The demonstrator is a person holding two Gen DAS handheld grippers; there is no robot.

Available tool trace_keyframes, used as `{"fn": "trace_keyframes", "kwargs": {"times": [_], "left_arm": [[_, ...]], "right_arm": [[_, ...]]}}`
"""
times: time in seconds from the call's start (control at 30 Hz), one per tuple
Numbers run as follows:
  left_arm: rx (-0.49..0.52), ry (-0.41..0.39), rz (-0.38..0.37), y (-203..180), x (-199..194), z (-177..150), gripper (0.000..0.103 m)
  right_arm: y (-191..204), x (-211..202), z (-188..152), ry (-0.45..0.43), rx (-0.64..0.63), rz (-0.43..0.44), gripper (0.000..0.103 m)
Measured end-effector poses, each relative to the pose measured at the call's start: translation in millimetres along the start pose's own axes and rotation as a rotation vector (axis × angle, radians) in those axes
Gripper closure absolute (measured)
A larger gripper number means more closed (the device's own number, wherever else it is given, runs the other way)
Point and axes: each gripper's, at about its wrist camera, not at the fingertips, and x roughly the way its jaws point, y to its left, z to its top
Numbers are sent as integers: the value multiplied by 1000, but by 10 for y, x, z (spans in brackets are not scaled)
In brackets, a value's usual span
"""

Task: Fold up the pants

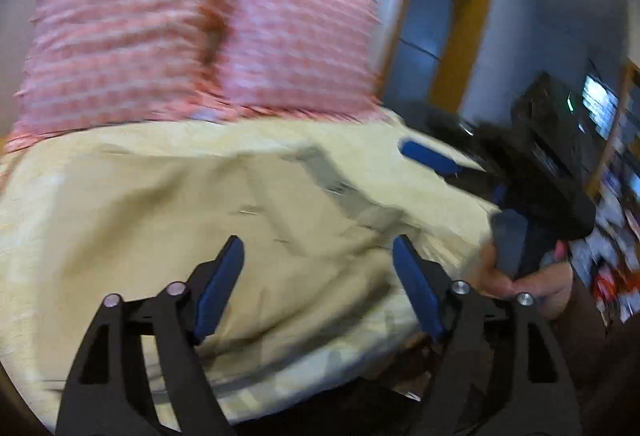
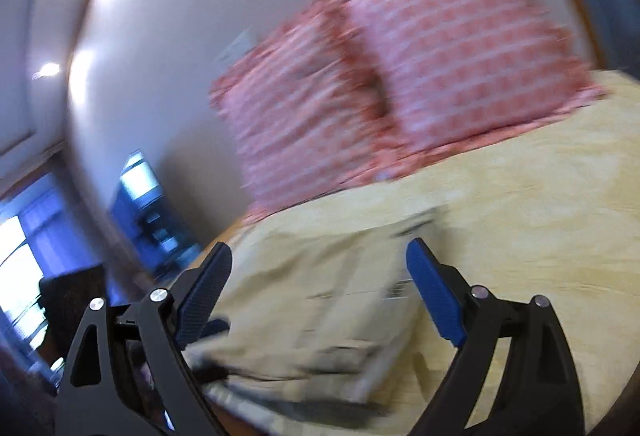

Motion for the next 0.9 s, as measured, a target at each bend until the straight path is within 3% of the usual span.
{"fn": "trace_keyframes", "kwargs": {"times": [0.13,0.23,0.33,0.47,0.53,0.6,0.73,0.83,0.9], "left_arm": [[-129,-16,211,621,-91,-38,24],[-163,22,266,875,-17,-139,24],[-188,65,250,945,57,-252,24],[-163,71,240,901,92,-332,24],[-186,80,189,961,19,-301,25],[-237,69,139,1119,-83,-184,25],[-318,25,133,1648,-253,151,23],[-373,69,119,2043,-104,311,24],[-392,122,133,2256,78,384,25]], "right_arm": [[68,404,-66,123,-17,31,11],[59,656,-189,239,-29,-29,11],[-26,759,-346,345,-38,-126,12],[-11,662,-445,359,-73,-128,12],[26,656,-400,391,-101,-140,12],[-16,601,-240,381,-62,-135,12],[-391,633,189,308,40,-194,11],[-785,874,321,344,133,-235,13],[-968,1021,338,366,164,-255,21]]}}
